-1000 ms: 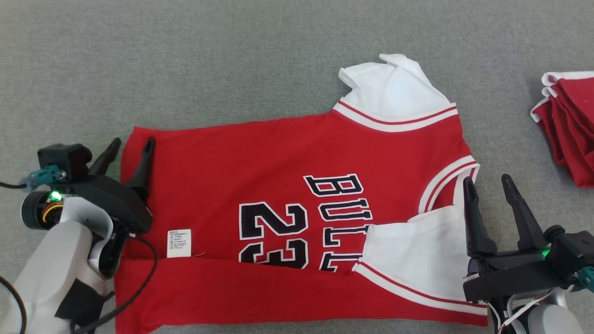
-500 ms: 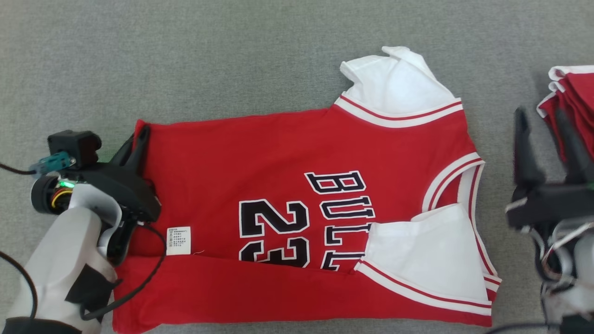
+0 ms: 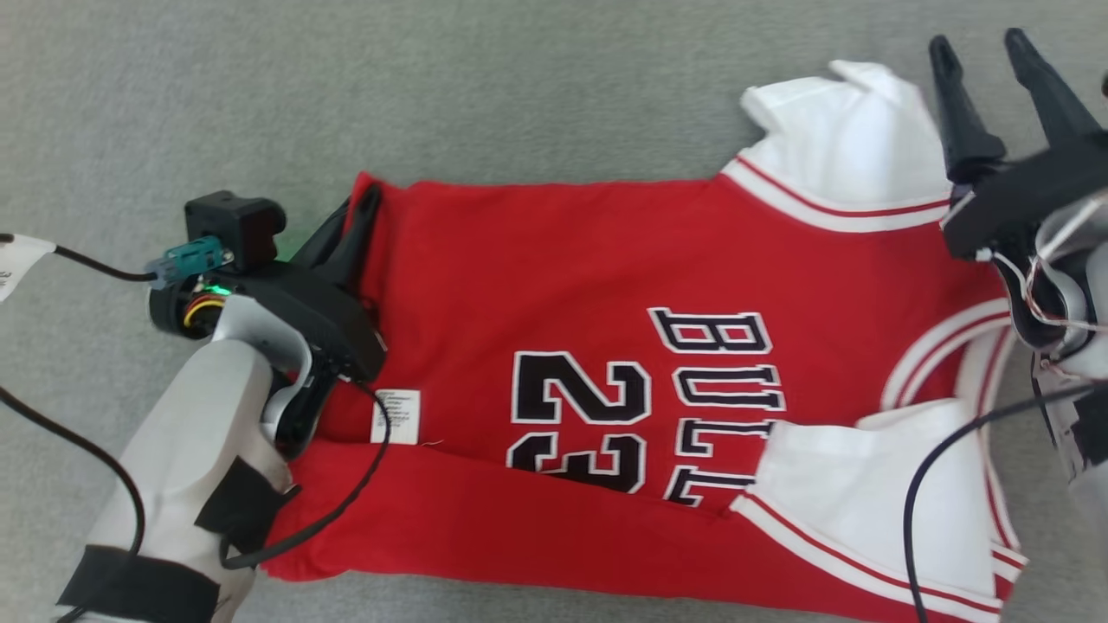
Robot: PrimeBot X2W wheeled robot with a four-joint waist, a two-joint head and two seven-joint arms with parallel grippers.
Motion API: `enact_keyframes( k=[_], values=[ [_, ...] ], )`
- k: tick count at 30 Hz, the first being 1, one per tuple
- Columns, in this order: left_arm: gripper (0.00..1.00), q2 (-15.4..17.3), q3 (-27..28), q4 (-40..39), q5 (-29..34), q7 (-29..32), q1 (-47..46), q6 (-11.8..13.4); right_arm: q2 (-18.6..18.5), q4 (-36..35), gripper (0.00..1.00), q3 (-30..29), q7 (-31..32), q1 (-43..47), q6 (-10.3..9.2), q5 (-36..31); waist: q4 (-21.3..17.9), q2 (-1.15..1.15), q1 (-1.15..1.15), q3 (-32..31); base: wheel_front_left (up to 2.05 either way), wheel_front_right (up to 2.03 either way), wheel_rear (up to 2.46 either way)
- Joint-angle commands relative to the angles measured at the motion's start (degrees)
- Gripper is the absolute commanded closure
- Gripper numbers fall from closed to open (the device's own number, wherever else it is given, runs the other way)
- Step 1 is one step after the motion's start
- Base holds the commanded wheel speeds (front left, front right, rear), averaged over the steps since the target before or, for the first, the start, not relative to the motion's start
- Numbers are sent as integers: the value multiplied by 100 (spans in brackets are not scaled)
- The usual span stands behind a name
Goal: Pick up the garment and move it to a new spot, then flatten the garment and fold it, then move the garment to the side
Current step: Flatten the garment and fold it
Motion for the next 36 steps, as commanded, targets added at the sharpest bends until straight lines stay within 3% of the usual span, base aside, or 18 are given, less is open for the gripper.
enact_keyframes(
  k=[1, 6, 12, 13, 14, 15, 27, 36],
  values=[
    [100, -25, -56, 33, 67, -27, -22, -4, -86, 78, 0, 134, 52, -104, -7, 144, 210, -1, 0, 194, 0, 0, 0],
    [100, -64, -114, 75, 111, -104, -96, -9, -406, 364, 0, 897, 444, -481, -7, 536, 284, -1, 0, 288, 0, 0, 0],
    [100, -92, -147, 185, 66, -178, -106, -12, -647, 634, 0, 1404, 775, -764, -7, 944, 270, -1, 0, 336, 0, 0, 0],
    [100, -94, -150, 199, 56, -189, -108, -15, -663, 662, 31, 1446, 779, -808, -7, 1024, 264, -1, 0, 338, 0, 0, 0],
    [100, -97, -151, 206, 48, -201, -114, -16, -674, 703, 71, 1482, 814, -835, -7, 1119, 259, -1, 0, 342, 0, 0, 0],
    [100, -97, -150, 217, 40, -227, -123, -12, -689, 723, 100, 1516, 819, -854, -7, 1183, 255, -1, 0, 344, 0, 0, 0],
    [100, 196, 16, -184, -19, -579, 56, 84, -931, 380, 100, 1496, 162, -569, -7, 1758, 132, -1, 0, 92, 0, 0, 0],
    [100, 633, 245, -1607, -422, -339, 996, 137, -1231, -1120, 100, 1086, -458, 769, -7, 2156, -64, -1, 0, -228, 0, 0, 0]
  ],
)
